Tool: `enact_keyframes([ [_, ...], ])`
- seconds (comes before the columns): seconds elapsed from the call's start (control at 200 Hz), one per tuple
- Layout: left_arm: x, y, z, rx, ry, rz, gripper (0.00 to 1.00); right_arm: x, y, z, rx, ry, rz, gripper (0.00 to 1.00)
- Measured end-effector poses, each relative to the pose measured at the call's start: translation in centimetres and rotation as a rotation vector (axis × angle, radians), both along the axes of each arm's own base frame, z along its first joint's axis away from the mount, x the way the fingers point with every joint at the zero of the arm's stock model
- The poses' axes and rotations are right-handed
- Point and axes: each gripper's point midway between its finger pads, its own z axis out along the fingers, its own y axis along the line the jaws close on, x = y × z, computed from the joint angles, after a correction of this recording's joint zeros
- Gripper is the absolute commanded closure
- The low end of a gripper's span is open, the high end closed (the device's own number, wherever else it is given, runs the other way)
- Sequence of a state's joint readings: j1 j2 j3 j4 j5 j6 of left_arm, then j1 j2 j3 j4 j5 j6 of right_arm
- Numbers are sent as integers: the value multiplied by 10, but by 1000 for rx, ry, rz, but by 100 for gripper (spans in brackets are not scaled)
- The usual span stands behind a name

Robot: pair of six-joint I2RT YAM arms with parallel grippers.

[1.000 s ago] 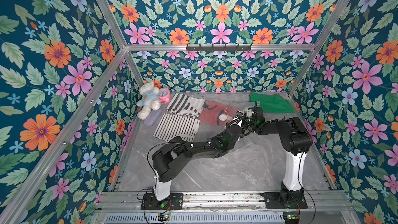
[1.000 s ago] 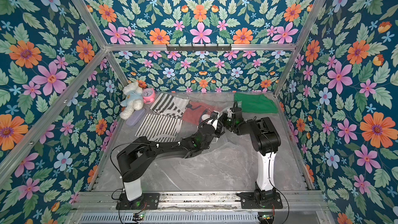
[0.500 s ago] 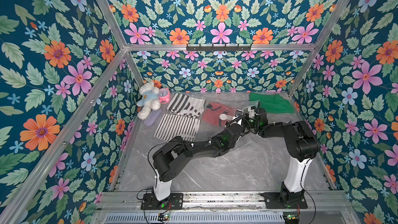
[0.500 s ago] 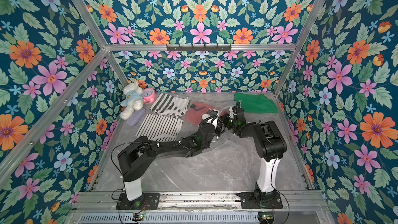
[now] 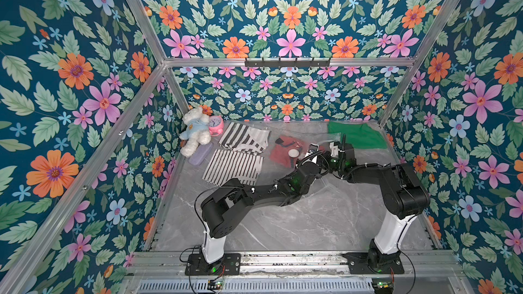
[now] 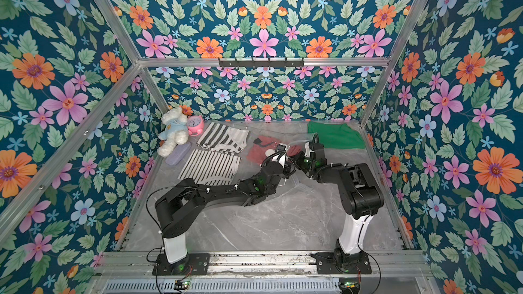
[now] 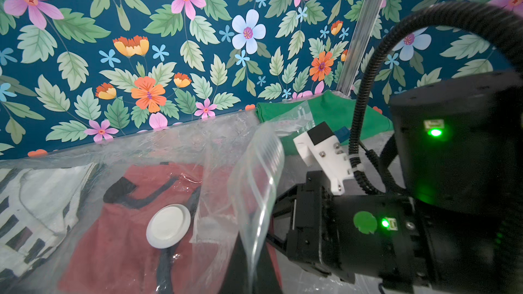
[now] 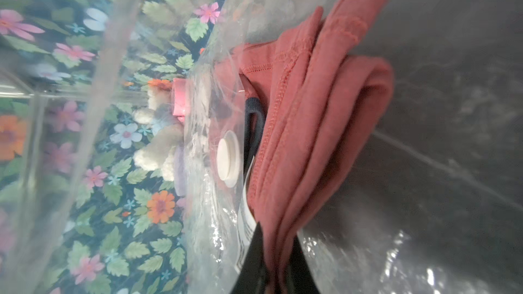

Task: Take the tank top out of the vacuum bag
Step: Take out the tank top from the vacuum bag.

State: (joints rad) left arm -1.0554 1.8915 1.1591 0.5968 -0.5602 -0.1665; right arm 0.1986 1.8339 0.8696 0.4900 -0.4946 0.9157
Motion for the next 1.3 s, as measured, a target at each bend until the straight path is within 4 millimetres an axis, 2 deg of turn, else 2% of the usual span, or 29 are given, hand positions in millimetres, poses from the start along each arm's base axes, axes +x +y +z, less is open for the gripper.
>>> enact_keyframes([
  [0.41, 1, 2, 0, 0, 2, 10, 100, -10, -12, 20, -38, -10, -13, 100],
  [0.89, 3, -1, -3, 15, 9, 10, 100, -28, -36, 3, -99, 68, -57, 100],
  [1.06, 5, -2, -13, 36, 18, 19, 100, -32, -43, 19, -130, 44, -67, 100],
  [1.3, 11, -6, -20, 46, 32, 24, 100, -41, -60, 27, -158, 63, -106, 100],
])
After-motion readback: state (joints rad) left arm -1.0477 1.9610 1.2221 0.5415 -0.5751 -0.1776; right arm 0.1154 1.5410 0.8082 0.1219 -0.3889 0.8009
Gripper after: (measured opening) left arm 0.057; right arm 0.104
